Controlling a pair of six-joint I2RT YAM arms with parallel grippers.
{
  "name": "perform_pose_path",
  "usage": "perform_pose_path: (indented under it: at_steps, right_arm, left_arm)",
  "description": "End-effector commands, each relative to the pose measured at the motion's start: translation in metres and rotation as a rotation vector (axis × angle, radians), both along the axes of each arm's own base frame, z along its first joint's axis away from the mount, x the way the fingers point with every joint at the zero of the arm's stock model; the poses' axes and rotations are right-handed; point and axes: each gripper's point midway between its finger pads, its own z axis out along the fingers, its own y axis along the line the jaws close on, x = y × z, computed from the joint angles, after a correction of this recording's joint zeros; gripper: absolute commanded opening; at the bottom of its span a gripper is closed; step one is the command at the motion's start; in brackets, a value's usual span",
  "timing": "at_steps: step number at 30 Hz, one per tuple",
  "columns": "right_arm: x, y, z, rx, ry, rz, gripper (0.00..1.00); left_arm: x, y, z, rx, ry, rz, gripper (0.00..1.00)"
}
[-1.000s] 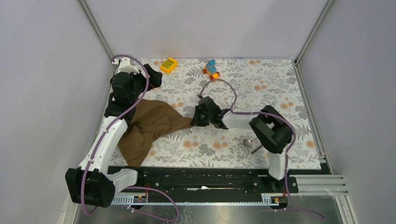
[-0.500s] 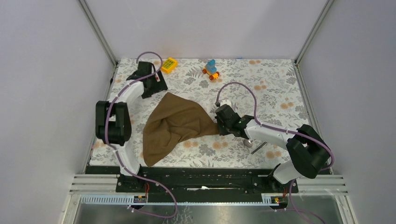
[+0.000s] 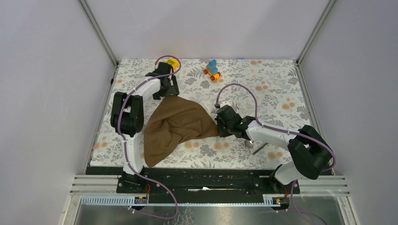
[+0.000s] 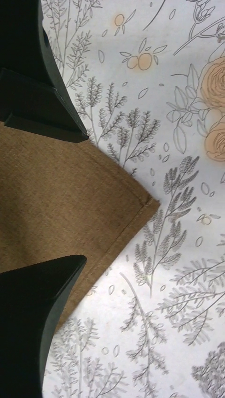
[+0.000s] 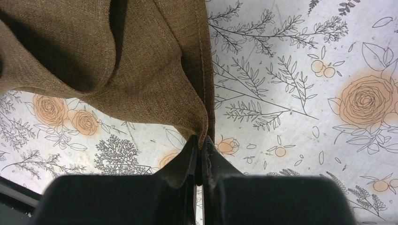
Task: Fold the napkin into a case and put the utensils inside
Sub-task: Pick up the crumpled napkin from the center of the board.
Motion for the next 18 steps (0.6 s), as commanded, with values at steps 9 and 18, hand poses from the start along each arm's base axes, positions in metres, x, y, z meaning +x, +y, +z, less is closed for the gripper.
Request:
perform_pose_path:
  at_steps: [9, 18]
  right_arm:
    - [0.001, 0.005, 0.012, 0.058, -0.027, 0.007, 0.0]
    - [0.003, 0.002, 0.014, 0.044, -0.04, 0.0, 0.0]
  left_arm:
    - [0.046, -0.005, 0.001, 0.005, -0.044, 0.04, 0.82]
    - [0.048, 0.0, -0.02, 0.043, -0.014, 0.05, 0.69]
